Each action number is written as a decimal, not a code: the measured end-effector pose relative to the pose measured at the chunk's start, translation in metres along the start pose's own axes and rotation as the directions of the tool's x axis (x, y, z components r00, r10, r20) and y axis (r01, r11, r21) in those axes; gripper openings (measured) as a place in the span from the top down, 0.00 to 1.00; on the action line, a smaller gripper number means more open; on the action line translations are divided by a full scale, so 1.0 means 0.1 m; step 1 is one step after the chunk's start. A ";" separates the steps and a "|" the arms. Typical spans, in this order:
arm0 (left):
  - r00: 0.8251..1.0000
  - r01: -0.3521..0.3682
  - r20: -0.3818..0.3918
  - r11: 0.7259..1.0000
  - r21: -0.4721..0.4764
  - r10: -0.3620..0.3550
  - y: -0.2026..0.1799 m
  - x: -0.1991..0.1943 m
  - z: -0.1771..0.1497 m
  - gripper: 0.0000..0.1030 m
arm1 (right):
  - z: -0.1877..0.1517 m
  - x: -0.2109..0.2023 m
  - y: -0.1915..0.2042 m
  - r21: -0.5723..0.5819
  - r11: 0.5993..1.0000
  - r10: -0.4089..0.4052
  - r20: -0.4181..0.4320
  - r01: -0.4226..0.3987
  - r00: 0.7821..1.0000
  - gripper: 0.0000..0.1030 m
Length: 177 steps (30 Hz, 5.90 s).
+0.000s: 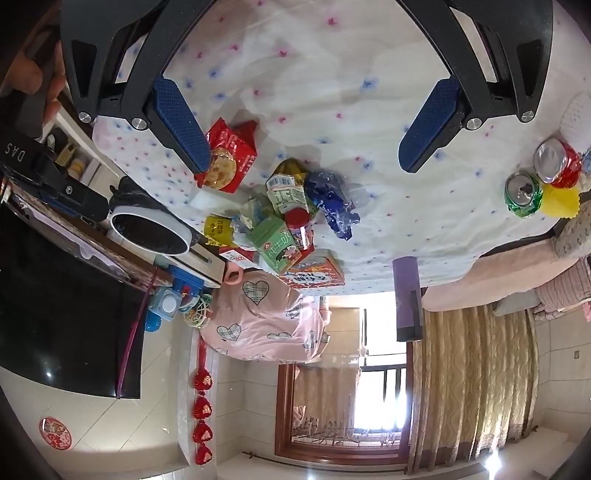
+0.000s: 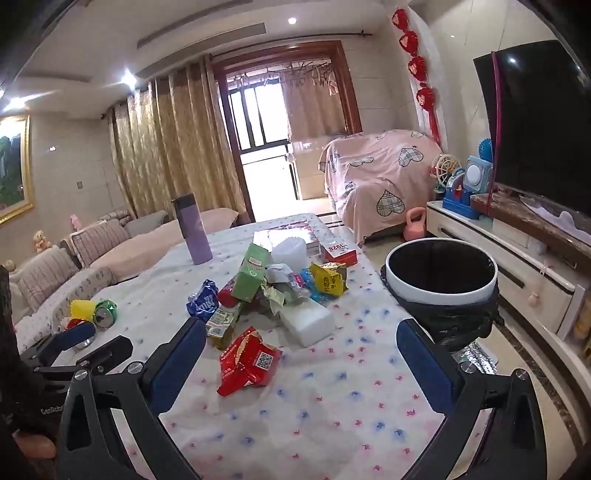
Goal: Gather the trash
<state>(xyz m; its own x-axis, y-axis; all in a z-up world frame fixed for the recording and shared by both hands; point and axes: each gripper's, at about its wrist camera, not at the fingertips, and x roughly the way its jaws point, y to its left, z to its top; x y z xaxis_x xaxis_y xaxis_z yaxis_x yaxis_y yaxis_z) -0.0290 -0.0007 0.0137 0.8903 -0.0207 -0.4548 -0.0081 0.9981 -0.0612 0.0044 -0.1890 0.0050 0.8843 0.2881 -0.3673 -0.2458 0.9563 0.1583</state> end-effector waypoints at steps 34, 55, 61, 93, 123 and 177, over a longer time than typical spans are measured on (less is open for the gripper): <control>1.000 -0.006 -0.004 1.000 -0.006 0.006 0.07 0.06 -0.01 0.00 | -0.09 0.05 0.04 0.001 1.000 0.027 -0.011 -0.027 1.000 0.00; 1.000 -0.007 -0.008 1.000 -0.003 0.007 0.03 0.05 -0.02 0.00 | -0.12 0.07 0.10 -0.006 0.998 0.061 -0.022 -0.061 0.998 0.00; 1.000 -0.008 -0.015 1.000 -0.006 0.007 0.05 0.08 -0.04 0.00 | -0.13 0.07 0.11 -0.006 0.998 0.064 -0.026 -0.064 0.998 0.00; 0.961 0.011 -0.272 0.986 -0.167 -0.057 0.61 1.24 0.21 0.28 | -0.39 0.83 0.15 0.115 0.979 0.195 -0.293 -0.168 0.936 0.37; 0.937 0.194 -0.269 0.973 -0.126 -0.222 0.20 0.95 0.38 0.82 | -0.19 0.86 -0.06 0.138 0.972 0.222 -0.267 -0.190 0.938 0.75; 0.799 0.497 -0.439 0.863 0.095 -0.412 -2.42 2.44 0.97 0.82 | 0.69 1.22 -2.35 0.194 0.970 -0.099 -0.226 0.144 0.969 0.73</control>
<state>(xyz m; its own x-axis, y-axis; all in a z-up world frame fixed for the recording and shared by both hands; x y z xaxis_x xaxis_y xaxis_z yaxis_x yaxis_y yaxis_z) 0.2343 -0.2413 0.0034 0.5147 -0.4529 -0.7280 0.4790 0.8561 -0.1940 0.1974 -0.3819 -0.0133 0.7919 0.1959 -0.5784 -0.0342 0.9599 0.2783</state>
